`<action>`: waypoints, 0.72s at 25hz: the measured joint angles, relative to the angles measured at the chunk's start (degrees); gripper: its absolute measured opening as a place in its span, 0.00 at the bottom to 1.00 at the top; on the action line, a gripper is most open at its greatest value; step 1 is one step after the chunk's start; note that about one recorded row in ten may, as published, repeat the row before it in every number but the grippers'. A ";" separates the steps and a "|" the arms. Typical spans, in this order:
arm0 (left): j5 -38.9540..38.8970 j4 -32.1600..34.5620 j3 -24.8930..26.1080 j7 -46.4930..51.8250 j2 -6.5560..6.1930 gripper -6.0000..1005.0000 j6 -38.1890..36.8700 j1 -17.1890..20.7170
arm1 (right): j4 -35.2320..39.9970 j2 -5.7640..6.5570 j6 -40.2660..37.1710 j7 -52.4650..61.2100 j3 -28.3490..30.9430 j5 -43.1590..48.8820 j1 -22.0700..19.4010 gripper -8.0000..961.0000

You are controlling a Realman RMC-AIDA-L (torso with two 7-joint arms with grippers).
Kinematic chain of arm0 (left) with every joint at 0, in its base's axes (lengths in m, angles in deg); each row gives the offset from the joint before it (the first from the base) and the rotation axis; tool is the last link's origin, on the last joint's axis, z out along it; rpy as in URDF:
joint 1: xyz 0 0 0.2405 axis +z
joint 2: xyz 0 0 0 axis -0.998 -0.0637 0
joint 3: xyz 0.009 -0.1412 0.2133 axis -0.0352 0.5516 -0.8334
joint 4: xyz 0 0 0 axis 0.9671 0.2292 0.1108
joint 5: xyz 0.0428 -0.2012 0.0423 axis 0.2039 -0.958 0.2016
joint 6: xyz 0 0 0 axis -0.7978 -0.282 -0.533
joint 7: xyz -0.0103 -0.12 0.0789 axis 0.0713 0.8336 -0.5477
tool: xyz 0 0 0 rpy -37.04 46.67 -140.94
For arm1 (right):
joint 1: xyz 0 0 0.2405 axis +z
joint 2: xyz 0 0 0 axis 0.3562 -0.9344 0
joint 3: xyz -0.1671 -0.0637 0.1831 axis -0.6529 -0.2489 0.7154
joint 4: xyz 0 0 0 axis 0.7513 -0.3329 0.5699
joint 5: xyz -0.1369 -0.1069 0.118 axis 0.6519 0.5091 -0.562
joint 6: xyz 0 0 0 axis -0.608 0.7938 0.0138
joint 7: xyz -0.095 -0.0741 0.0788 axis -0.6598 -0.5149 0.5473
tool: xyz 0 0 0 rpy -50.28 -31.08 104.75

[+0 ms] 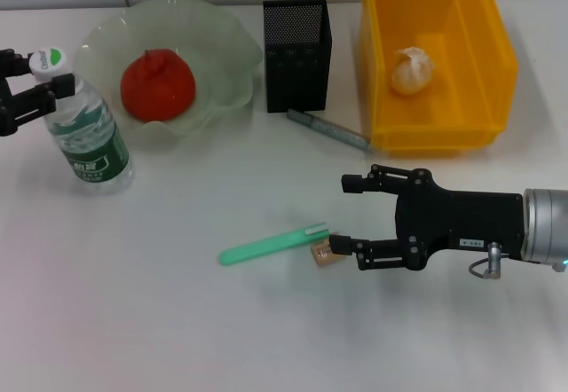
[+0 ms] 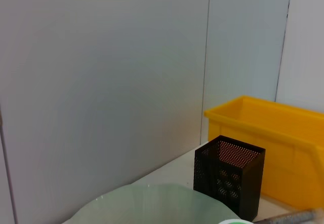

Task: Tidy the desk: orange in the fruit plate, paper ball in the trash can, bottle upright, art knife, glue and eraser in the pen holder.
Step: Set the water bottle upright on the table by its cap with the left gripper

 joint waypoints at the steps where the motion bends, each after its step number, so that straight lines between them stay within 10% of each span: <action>1: 0.00 0.00 0.00 -0.21 0.01 0.50 -0.01 0.10 | 0.00 0.00 -0.01 0.03 -0.02 0.00 0.00 0.87; 18: 0.02 0.53 0.39 -0.95 0.61 0.50 0.19 0.42 | 0.00 0.00 -0.01 0.11 0.08 0.00 0.01 0.87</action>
